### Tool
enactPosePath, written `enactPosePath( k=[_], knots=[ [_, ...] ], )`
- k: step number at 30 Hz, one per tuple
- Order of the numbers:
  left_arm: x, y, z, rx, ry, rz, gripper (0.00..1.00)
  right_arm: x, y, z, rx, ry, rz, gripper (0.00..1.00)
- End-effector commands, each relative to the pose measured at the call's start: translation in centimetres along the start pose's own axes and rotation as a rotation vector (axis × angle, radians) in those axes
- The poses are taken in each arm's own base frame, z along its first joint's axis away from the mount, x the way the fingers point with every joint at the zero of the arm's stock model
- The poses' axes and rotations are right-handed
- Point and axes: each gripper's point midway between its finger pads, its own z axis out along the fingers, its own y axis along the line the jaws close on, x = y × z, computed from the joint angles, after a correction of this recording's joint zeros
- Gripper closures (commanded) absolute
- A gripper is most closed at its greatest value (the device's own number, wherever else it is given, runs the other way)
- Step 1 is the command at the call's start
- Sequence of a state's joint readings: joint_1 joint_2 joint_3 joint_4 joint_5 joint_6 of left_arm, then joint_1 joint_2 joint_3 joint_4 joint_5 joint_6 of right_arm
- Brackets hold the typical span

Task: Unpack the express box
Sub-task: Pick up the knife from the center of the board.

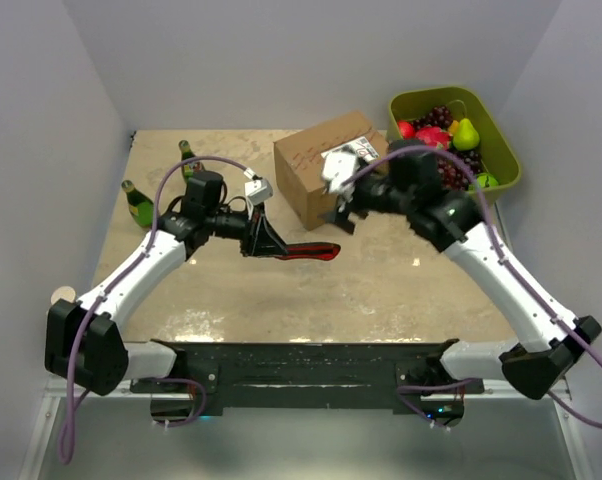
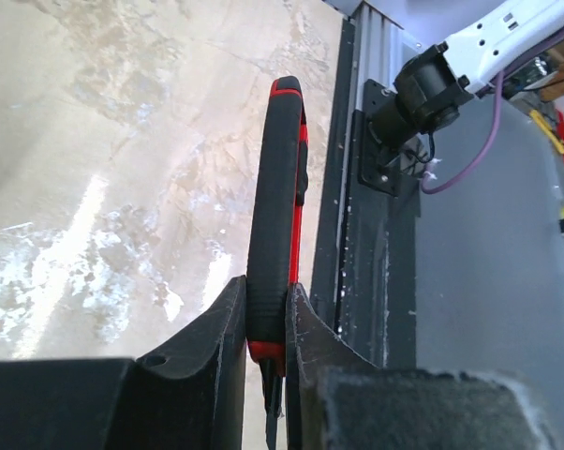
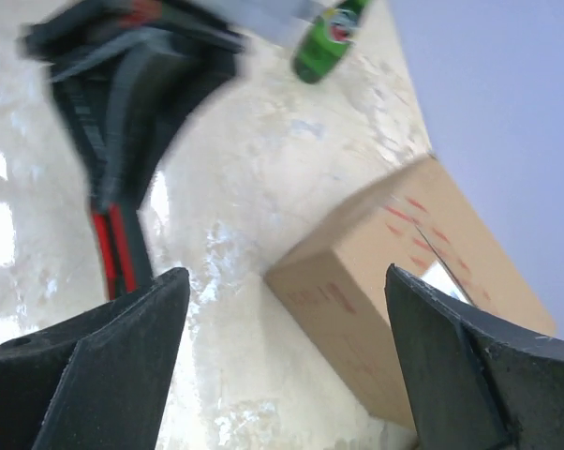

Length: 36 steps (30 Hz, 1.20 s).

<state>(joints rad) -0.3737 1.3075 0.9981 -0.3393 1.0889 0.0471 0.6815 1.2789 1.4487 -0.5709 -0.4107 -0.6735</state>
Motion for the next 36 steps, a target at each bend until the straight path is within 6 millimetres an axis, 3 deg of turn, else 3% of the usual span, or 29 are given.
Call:
enactPosePath(
  k=[1, 5, 6, 13, 20, 32, 36],
  knots=[
    [-1.1, -0.4, -0.8, -0.043, -0.026, 0.120, 1.00, -1.0, 2.0, -1.7, -0.242, -0.119, 0.347, 0.11],
    [-2.6, -1.8, -1.1, -0.014, -0.061, 0.186, 1.00, -1.9, 4.3, -1.4, -0.414, -0.216, 0.462, 0.15],
    [-2.8, -1.8, -1.0, -0.014, -0.067, 0.201, 1.00, -0.7, 5.0, -0.7, -0.444, -0.204, 0.503, 0.18],
    [-3.0, -1.5, -0.6, 0.001, -0.077, 0.201, 1.00, -0.2, 7.2, -0.8, -0.521, -0.255, 0.574, 0.16],
    [-4.2, -3.3, -0.5, 0.052, -0.105, 0.149, 1.00, 0.8, 7.7, 0.3, -0.565, -0.255, 0.601, 0.18],
    [-5.2, -4.3, 0.1, 0.111, -0.110, 0.141, 1.00, 2.5, 8.0, 2.0, -0.547, -0.220, 0.645, 0.28],
    [-5.9, -4.7, -0.3, 0.095, -0.101, 0.148, 1.00, 2.5, 8.3, 1.7, -0.564, -0.219, 0.657, 0.29]
  ],
)
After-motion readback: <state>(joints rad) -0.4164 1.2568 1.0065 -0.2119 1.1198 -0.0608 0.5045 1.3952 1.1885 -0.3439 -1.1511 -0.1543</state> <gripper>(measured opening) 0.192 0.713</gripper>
